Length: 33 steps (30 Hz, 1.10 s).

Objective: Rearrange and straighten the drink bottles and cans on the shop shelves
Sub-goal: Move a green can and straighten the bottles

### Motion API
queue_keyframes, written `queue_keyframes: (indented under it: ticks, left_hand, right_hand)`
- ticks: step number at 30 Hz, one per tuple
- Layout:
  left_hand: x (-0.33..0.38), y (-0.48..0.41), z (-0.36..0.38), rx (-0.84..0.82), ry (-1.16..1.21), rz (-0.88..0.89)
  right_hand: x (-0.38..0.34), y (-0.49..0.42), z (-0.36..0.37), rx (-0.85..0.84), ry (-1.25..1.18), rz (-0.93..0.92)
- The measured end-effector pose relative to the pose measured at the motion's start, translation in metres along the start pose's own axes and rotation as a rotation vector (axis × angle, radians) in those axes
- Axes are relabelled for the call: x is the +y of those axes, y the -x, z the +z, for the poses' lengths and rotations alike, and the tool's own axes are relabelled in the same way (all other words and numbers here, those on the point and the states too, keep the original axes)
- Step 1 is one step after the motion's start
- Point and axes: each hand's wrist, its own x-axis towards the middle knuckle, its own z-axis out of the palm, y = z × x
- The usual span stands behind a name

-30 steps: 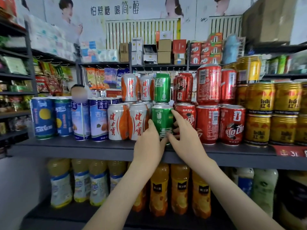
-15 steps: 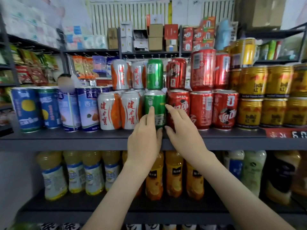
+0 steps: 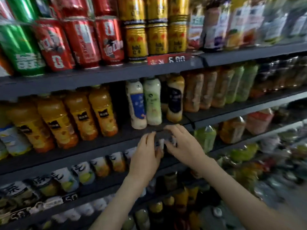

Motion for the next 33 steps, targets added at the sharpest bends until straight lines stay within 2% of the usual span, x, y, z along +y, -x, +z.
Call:
queue_keyframes:
  ticks: [7, 12, 18, 25, 29, 33]
  left_hand:
    - [0.142, -0.011, 0.162, -0.288, -0.01, -0.04]
    - [0.229, -0.025, 0.25, -0.452, -0.016, -0.04]
    - [0.3, -0.071, 0.334, -0.48, -0.064, 0.08]
    - [0.365, -0.167, 0.45, -0.548, 0.004, 0.019]
    - [0.404, -0.221, 0.497, -0.598, -0.019, -0.017]
    - [0.438, -0.264, 0.541, -0.579, -0.105, 0.026]
  right_hand:
    - [0.162, 0.108, -0.068, -0.094, 0.068, 0.249]
    - [0.262, 0.16, -0.117, -0.129, 0.097, 0.415]
    - [0.379, 0.185, -0.16, -0.053, 0.075, 0.595]
    - [0.531, 0.164, -0.203, -0.07, 0.09, 0.761]
    - [0.619, 0.143, -0.235, -0.113, 0.101, 0.838]
    - [0.703, 0.126, -0.249, -0.103, 0.049, 0.883]
